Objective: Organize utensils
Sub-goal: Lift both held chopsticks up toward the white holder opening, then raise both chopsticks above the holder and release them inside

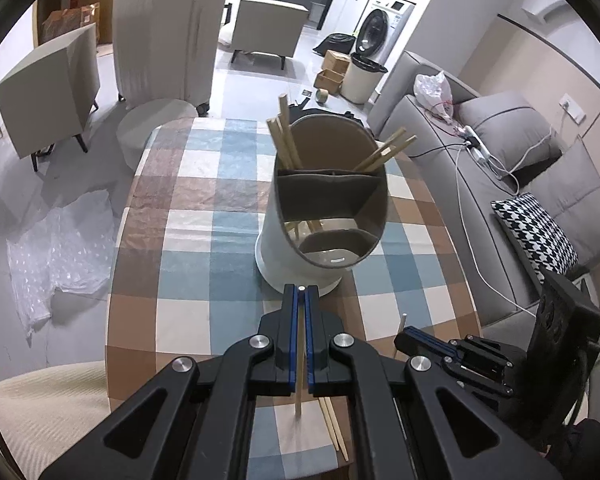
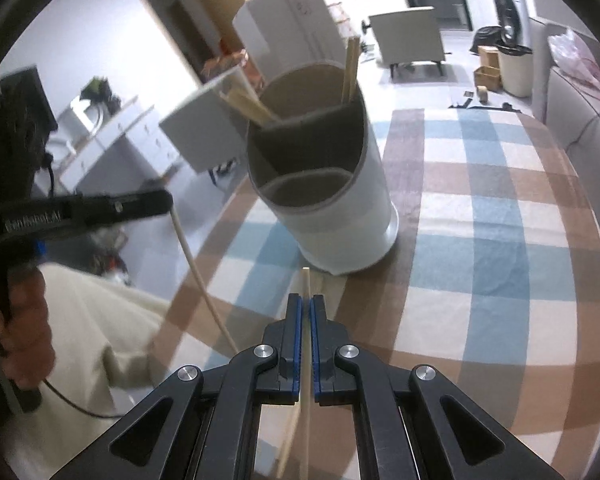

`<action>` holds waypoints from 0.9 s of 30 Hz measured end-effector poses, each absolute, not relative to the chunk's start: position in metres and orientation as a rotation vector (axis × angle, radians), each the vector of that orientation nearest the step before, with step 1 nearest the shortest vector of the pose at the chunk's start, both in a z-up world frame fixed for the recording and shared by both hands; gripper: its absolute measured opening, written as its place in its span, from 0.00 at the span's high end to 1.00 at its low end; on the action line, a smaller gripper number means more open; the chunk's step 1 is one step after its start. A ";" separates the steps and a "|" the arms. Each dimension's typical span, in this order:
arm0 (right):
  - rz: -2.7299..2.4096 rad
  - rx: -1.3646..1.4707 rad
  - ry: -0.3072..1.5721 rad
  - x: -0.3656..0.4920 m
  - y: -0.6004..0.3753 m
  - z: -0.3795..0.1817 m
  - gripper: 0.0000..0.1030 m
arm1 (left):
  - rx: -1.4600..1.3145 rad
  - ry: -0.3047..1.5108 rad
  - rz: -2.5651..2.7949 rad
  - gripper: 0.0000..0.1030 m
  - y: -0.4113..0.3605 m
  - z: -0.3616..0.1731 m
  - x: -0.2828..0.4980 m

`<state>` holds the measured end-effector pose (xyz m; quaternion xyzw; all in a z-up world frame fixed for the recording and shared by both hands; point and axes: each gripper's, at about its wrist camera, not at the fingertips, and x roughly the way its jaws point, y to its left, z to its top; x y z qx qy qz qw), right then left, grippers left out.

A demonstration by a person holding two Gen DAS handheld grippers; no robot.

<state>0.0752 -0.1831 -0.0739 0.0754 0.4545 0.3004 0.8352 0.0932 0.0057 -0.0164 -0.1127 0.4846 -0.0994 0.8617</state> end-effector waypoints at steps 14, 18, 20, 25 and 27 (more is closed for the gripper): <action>0.639 0.237 0.840 0.066 -0.188 -0.046 0.97 | -0.175 0.989 -0.258 1.00 0.002 0.009 0.087; 0.644 0.254 0.799 0.066 -0.191 -0.036 0.97 | -0.158 0.978 -0.269 1.00 0.000 0.017 0.087; 0.644 0.262 0.780 0.067 -0.192 -0.031 0.97 | -0.149 0.973 -0.278 1.00 -0.001 0.023 0.087; 0.643 0.274 0.730 0.069 -0.195 -0.018 0.97 | -0.133 0.953 -0.294 1.00 -0.005 0.038 0.086; 0.644 0.277 0.709 0.071 -0.196 -0.012 0.97 | -0.126 0.942 -0.302 1.00 -0.007 0.047 0.086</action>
